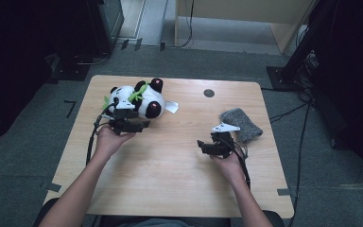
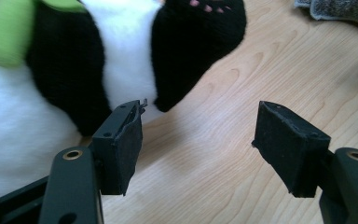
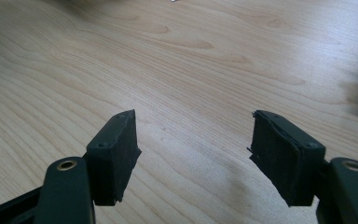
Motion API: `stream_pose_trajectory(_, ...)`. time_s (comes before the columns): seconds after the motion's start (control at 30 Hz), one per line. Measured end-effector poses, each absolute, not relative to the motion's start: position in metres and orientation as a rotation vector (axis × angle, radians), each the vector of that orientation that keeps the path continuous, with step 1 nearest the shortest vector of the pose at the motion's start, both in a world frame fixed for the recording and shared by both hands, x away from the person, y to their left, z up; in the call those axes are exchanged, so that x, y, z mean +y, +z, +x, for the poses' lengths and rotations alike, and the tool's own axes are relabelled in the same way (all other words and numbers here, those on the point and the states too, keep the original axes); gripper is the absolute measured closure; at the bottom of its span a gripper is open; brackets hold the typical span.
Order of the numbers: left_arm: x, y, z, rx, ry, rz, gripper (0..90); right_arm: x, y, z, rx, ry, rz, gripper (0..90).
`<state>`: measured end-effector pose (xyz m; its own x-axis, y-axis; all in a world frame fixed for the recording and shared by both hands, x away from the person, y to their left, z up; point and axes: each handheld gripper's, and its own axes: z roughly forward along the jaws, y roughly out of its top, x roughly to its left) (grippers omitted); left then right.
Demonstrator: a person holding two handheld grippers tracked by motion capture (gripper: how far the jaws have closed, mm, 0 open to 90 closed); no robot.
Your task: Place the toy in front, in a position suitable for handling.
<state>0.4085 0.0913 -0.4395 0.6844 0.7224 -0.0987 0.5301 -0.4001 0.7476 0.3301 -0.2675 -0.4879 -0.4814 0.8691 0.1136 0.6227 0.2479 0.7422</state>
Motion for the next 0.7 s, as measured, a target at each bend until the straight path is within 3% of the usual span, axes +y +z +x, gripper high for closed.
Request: stream_pose_trajectory(0.7,0.113,-0.414,0.445,1.002,0.437,2.035,31.1,-0.263,-0.488,0.329,2.254,1.099,1.364,34.7)
